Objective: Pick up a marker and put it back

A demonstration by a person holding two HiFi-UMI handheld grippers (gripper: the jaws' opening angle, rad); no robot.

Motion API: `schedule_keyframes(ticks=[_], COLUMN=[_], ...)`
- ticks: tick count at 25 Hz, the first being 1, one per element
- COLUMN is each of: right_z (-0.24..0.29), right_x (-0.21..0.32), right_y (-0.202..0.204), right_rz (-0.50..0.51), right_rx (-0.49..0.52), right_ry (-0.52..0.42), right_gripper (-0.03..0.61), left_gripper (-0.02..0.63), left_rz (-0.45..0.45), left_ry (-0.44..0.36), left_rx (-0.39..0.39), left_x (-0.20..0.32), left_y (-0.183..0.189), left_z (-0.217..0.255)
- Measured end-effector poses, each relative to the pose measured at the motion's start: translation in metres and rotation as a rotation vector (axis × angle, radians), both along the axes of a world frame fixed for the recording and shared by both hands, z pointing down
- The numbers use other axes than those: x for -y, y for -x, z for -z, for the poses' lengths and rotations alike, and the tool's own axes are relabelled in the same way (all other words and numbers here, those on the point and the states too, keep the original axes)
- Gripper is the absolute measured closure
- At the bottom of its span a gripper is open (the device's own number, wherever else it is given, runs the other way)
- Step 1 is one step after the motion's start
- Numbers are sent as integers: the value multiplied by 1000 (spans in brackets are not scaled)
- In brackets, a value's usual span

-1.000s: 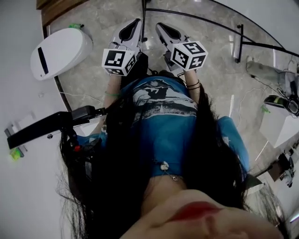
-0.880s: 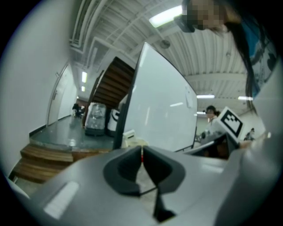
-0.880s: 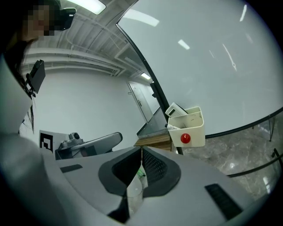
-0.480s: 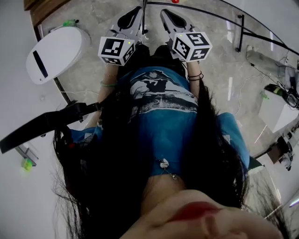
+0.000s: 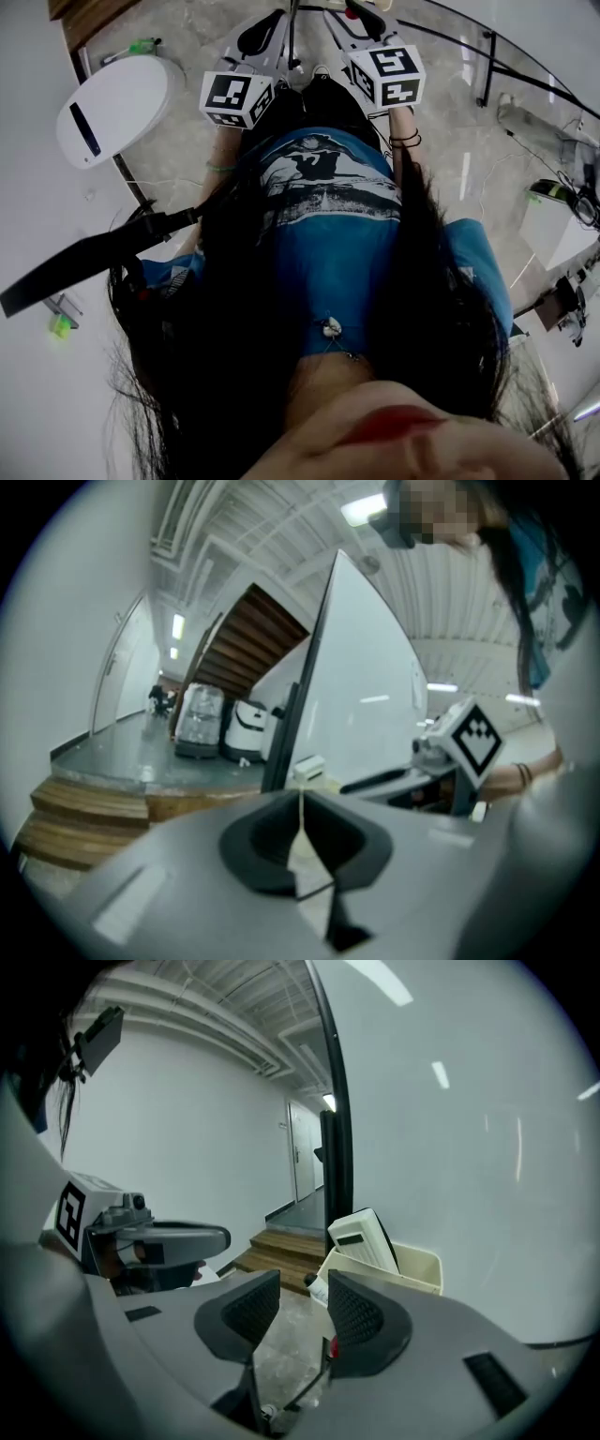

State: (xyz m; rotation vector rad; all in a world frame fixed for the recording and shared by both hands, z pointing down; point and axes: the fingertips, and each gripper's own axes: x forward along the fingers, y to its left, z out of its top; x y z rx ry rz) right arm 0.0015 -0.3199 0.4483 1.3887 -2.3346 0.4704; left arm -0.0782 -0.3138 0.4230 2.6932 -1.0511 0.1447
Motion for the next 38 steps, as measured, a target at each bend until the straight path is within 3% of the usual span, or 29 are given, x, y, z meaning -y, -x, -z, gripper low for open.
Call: schedule_keyframes(ticks=[7, 17, 24, 32, 38], right_z=[-17, -45, -18, 55, 97], right_x=[15, 31, 30, 25, 9], right_y=[11, 3, 5, -21, -33], right_rz=[115, 181, 129, -26, -97], right_rx=[-228, -410, -323, -62, -14], right_ry=[17, 44, -31, -154, -268], right_gripper=[433, 437, 479, 499, 499], left_gripper=[618, 618, 618, 618, 617], left_rz=[40, 46, 53, 22, 19], left_ry=[-3, 12, 8, -3, -13], left_rx=[1, 11, 8, -8, -64], left_x=[9, 9, 12, 10, 8], left_y=[2, -11, -3, -8, -10], left_z=[4, -1, -2, 2, 10])
